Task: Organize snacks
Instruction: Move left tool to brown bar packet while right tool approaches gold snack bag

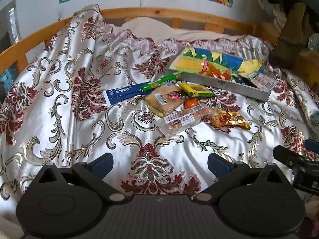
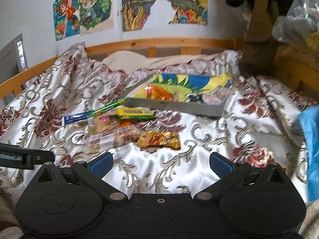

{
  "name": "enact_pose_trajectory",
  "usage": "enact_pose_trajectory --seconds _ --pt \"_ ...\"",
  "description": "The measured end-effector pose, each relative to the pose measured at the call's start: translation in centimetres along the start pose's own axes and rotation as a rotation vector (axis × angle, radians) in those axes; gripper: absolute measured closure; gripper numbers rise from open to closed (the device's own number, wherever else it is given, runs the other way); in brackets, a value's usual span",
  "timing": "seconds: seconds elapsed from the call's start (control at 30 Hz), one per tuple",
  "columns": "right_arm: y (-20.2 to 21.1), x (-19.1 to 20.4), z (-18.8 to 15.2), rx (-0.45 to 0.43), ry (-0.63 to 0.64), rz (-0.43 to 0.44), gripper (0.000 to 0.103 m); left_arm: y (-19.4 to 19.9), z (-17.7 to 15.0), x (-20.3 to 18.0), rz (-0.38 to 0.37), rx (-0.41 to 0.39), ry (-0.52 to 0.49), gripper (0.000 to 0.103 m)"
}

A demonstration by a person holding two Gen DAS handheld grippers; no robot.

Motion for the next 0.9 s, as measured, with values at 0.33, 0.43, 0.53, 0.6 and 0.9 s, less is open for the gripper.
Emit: enact_pose_trajectory --seconds 0.33,0.43,0.53,0.6,0.9 --pt "-2.5 0.1 1.1 0.096 0.038 0.047 0.001 -3.4 1.7 -0.7 -0.026 0.052 -0.026 0.001" --pt "-3.6 -0.2 2.0 0.13 0.057 0.09 0.001 -4.5 1.8 -0.6 -0.069 0.098 0.007 0.001" --pt "-4.7 -1.3 3.3 0.147 0.043 0.115 0.001 -5.5 2.1 -0.5 -0.084 0.123 0.024 0.001" --pt "-5.6 -2.2 4.3 0.165 0.041 0.149 0.001 -6.1 2.4 -0.6 -0.074 0.115 0.011 0.001" --pt "-9.6 -4.1 7.1 0.256 0.24 0.293 0.001 -9.2 3.6 -1.9 -0.101 0.164 -0.017 0.0"
Point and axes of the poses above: each gripper's, at about its wrist camera, not at the fingertips, and y roughly against the way its jaws point, x to its left, z to its top, the point moved 3 cm from there along -y, roughly the way its jaws point, and after that the axes turned 15 degrees about z, right-handed, at the moved point
